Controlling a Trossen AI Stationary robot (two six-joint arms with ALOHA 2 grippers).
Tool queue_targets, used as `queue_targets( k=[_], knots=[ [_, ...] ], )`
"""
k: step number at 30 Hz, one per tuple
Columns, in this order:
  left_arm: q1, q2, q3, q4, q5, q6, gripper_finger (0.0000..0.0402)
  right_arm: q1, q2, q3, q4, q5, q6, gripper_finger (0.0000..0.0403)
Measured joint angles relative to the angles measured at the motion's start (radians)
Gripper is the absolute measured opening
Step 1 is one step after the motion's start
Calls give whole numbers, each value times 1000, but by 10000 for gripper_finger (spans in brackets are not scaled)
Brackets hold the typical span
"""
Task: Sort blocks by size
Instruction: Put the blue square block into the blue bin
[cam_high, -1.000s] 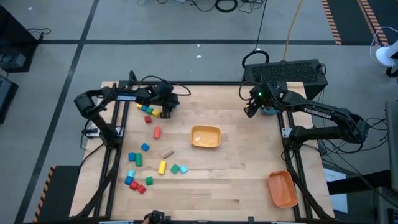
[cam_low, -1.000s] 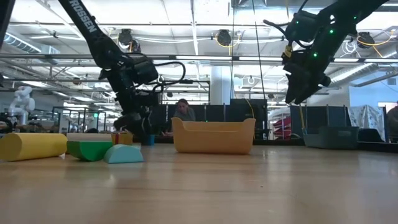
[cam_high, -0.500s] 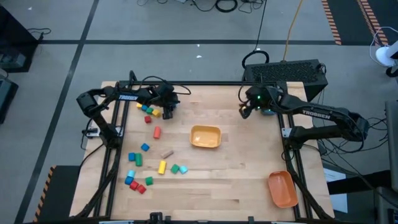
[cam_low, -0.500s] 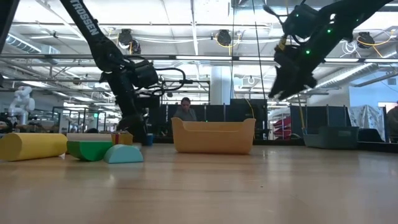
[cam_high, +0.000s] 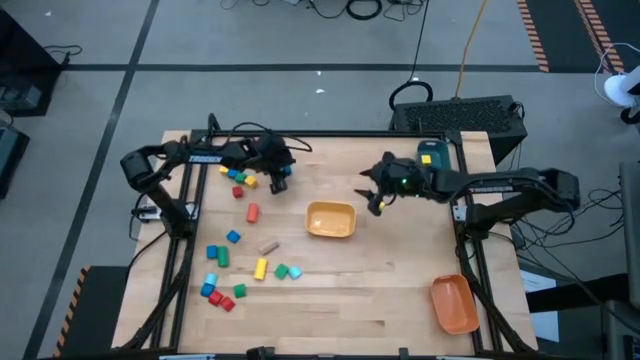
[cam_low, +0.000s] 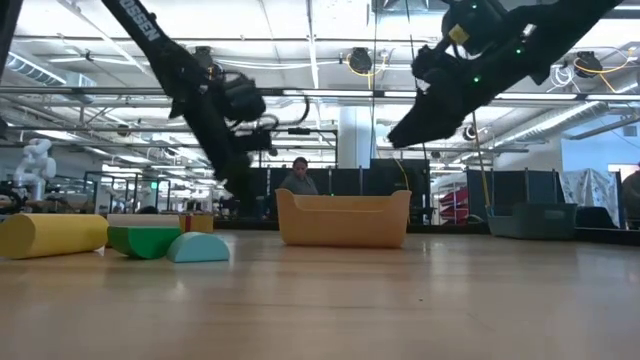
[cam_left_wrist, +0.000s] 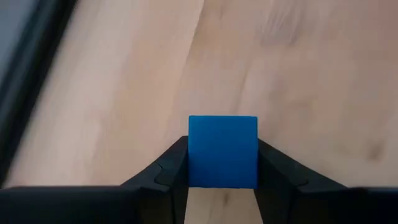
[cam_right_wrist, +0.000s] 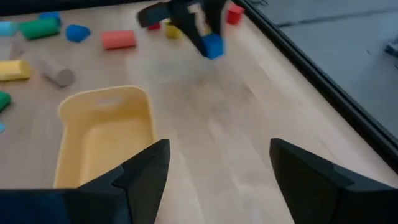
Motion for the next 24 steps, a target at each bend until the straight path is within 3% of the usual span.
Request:
queue_targets(
  k=[5, 13, 18, 24],
  knots=[
    [-60, -50, 45, 4, 59, -73, 135, 49, 106, 0, 156, 4, -112, 263],
    [-110, -67, 129, 7, 389, -263, 135, 115, 235, 0, 391, 58, -528, 263],
    [-142, -67, 154, 9, 453, -308, 135, 132, 264, 6, 481, 112, -712, 263],
    [-191, -34, 191, 6, 459, -352, 135, 132, 264, 70, 405, 88, -750, 263]
  ],
)
